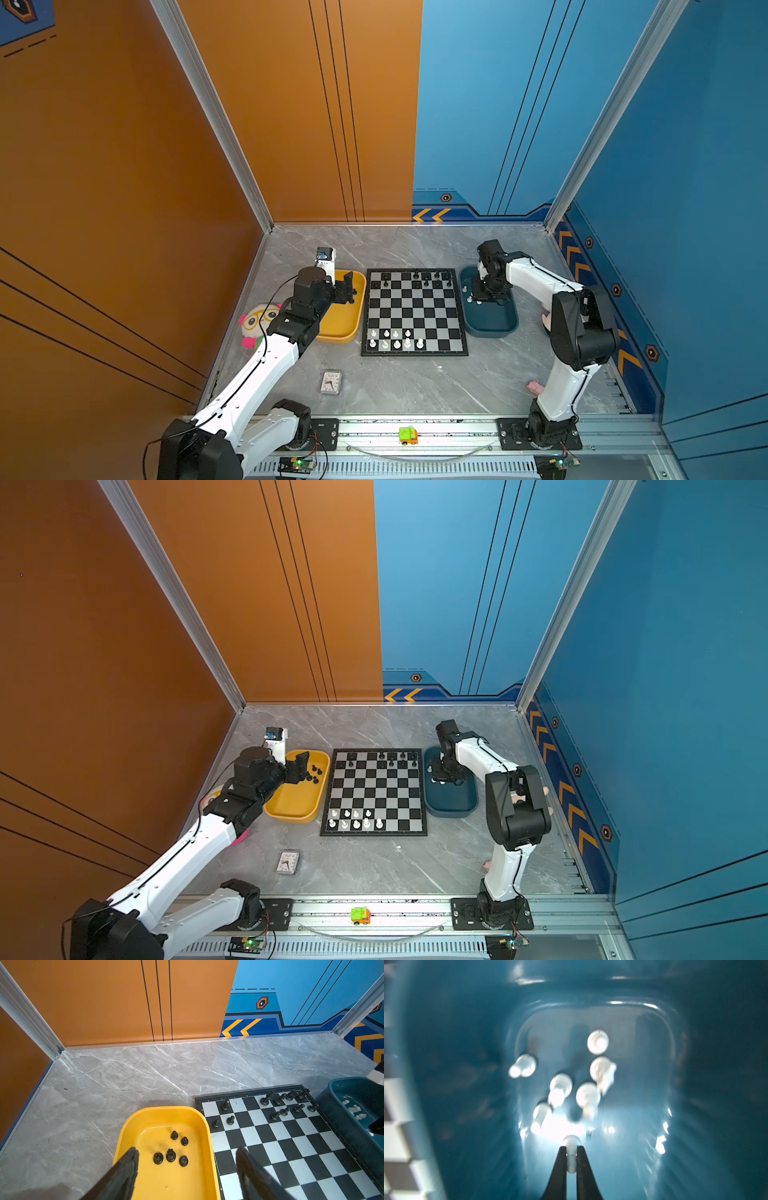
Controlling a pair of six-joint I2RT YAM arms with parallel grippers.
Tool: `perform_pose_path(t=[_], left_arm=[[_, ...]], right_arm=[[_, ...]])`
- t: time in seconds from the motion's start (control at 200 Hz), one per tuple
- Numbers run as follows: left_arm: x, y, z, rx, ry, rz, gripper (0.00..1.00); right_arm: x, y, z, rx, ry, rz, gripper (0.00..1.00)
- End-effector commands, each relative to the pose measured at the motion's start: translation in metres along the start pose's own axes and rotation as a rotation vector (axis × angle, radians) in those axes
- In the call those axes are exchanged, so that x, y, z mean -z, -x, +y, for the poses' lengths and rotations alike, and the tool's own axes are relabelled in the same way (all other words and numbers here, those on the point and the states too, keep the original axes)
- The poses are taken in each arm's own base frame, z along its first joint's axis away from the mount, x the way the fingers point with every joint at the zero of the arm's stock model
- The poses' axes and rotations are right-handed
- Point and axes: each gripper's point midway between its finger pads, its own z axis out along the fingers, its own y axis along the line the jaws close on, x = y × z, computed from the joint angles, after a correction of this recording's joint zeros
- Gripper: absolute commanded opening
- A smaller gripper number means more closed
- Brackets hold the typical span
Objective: Set up the chess pieces on the board
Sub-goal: 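Lower the right gripper and grasp another white pawn in the teal tray, then lift the white pawn and carry it over the chessboard's near rows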
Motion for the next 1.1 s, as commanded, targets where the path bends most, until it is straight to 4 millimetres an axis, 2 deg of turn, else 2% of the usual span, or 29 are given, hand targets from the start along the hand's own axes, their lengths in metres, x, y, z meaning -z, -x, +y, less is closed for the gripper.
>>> perform_pose_path(t=[0.0, 0.145, 0.29, 0.446, 0.536, 0.561, 0.641, 0.836, 1.096], left_arm=[[0.005, 0.001, 0.004, 0.007, 0.001, -0.013, 0.75], [0.005, -0.001, 0.003, 0.009, -0.005, -0.017, 0.76], [0.007, -0.002, 0.003, 0.010, -0.009, -0.021, 0.76], [0.010, -0.002, 0.002, 0.014, -0.014, -0.037, 0.76], [0.011, -0.002, 0.001, 0.017, -0.020, -0.039, 0.76], [0.011, -0.002, 0.001, 0.015, -0.020, -0.037, 0.76], [0.012, -0.002, 0.001, 0.014, -0.019, -0.041, 0.76], [0.016, -0.001, 0.001, 0.006, -0.012, -0.053, 0.76], [0.016, 0.000, 0.001, 0.004, -0.011, -0.054, 0.76]], right_arm=[[0.048, -0.004, 0.010, 0.065, -0.033, -0.046, 0.00], [0.077, -0.016, 0.041, 0.157, -0.020, -0.075, 0.00], [0.088, -0.034, 0.079, 0.238, 0.006, -0.071, 0.00], [0.083, -0.050, 0.125, 0.313, 0.049, -0.059, 0.00], [0.074, -0.055, 0.146, 0.338, 0.075, -0.046, 0.00], [0.073, -0.062, 0.160, 0.368, 0.087, -0.042, 0.00], [0.065, -0.070, 0.177, 0.403, 0.098, -0.023, 0.00], [0.042, -0.087, 0.203, 0.458, 0.104, 0.036, 0.00], [0.022, -0.100, 0.209, 0.474, 0.090, 0.079, 0.00]])
